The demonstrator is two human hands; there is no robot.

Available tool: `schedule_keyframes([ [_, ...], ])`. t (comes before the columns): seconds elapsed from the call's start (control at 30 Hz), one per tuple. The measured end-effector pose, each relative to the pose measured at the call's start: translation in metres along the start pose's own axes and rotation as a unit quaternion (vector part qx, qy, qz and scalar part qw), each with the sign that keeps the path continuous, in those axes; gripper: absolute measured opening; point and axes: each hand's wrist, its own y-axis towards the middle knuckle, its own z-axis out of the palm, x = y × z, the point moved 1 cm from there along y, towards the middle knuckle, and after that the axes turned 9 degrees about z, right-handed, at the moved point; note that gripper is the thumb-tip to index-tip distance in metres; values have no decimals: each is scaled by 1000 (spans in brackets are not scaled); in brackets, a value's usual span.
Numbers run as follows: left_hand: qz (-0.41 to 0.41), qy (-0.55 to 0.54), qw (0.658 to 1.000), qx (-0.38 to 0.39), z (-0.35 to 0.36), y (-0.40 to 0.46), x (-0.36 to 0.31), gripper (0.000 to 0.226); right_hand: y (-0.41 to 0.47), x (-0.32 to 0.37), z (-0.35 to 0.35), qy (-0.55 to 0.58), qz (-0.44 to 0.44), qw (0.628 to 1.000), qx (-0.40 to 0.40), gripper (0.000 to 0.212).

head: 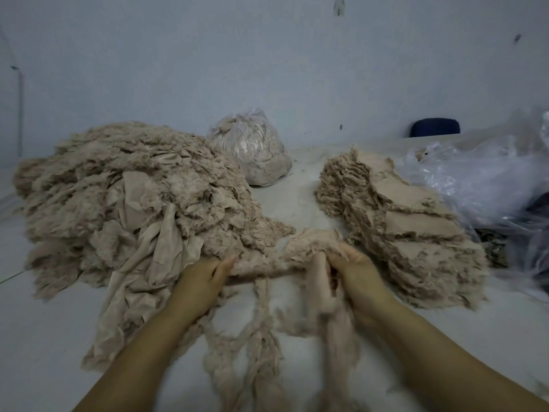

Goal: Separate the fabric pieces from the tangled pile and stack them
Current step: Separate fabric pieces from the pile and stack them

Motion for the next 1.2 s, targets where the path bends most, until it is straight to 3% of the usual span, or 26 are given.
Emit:
schedule_keyframes([
  [0.13,-36,14,998,-39,-3,5,-2,47,3,-1,-13,44,71,996,19,23],
  [0.23,-91,42,993,-67,-13,4,-2,23,3,-1,-17,140,108,984,37,22],
  [0.3,-28,93,994,-60,-13,0,-13,1,3,-1,-16,148,118,981,46,23],
  [0.37,78,108,987,-90,-5,-5,-35,12,6,-3,-14,134,118,983,48,28],
  [0.43,75,-43,994,-68,1,-6,-59,36,6,-3,-10,130,103,984,70,28],
  [0.5,8,-275,959,65,12,-10,-79,67,5,0,-4,117,69,985,105,30],
  [0.57,-16,-376,913,156,26,-15,-85,81,2,2,2,57,12,988,142,26],
  [0.6,3,-383,910,160,33,-16,-83,76,1,2,4,-2,-31,991,132,25],
  [0.7,31,-290,956,33,38,-12,-80,19,-2,2,4,-151,-114,981,37,34],
  [0.77,3,-200,978,-61,33,-8,-70,28,-6,1,0,-163,-124,979,15,33],
  [0.8,-17,-178,979,-96,30,-7,-65,33,-11,2,-1,-180,-133,974,39,30],
  [0.87,-69,-232,962,-128,26,-5,-55,33,-19,0,-1,-245,-122,946,173,11],
  [0.93,-92,-347,926,-118,26,-4,-54,19,-26,-2,1,-279,-81,923,252,47],
  [0.97,-84,-371,919,-106,26,-4,-57,11,-24,0,2,-244,-55,937,243,55],
  [1.03,-39,-358,929,-83,27,-5,-63,9,-16,4,4,-142,-62,978,137,36],
  [1.1,-7,-339,939,-65,30,-7,-66,12,-8,2,10,-174,-85,979,56,25],
  [1.2,27,-302,953,-11,31,-8,-69,18,-2,-6,24,-220,-89,971,34,25],
])
